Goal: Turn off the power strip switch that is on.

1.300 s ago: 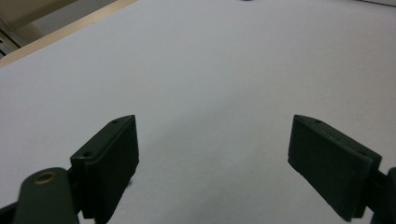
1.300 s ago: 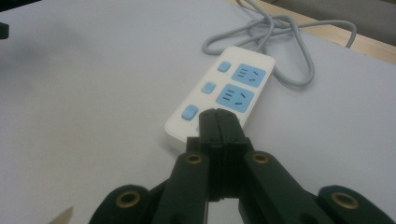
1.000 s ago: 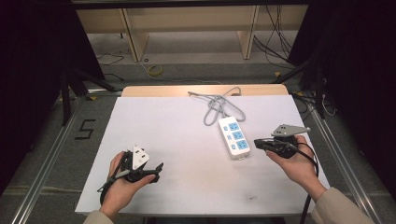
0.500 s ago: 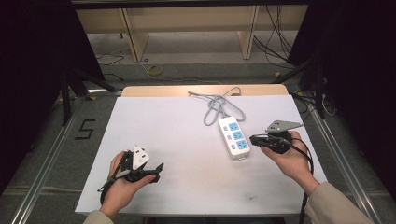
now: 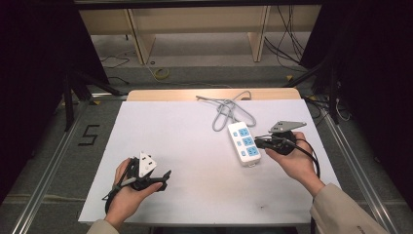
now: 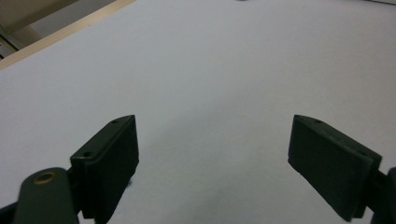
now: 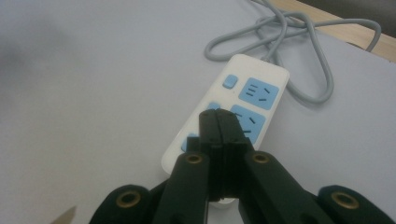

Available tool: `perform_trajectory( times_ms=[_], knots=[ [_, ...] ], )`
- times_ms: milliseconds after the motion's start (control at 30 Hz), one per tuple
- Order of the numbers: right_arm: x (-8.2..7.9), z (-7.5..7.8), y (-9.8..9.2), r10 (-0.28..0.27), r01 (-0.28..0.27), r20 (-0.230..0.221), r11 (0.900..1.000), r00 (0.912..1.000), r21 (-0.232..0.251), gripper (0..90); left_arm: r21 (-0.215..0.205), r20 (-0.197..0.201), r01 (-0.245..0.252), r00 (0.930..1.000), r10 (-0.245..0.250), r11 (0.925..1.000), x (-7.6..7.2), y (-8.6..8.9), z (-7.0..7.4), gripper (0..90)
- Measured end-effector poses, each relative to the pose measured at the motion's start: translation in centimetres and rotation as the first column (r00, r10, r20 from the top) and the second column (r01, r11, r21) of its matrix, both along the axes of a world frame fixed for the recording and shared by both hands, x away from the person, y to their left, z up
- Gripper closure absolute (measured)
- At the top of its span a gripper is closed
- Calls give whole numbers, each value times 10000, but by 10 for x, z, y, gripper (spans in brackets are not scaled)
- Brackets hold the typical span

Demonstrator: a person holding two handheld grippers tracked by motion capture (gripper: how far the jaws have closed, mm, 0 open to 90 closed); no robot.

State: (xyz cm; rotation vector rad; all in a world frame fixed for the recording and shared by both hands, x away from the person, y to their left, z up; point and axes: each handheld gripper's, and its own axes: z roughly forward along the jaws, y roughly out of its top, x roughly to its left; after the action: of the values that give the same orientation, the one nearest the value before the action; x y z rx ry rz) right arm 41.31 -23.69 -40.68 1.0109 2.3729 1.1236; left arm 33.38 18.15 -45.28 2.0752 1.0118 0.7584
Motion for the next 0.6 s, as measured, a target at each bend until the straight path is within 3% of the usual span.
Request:
perform_trajectory(
  times_ms=[600],
  knots=[
    [21,0,19,67,-83,-351,9988,9994,-478,900,-13,27,48,10000,-48,10000,0,-1,-1,160]
  ],
)
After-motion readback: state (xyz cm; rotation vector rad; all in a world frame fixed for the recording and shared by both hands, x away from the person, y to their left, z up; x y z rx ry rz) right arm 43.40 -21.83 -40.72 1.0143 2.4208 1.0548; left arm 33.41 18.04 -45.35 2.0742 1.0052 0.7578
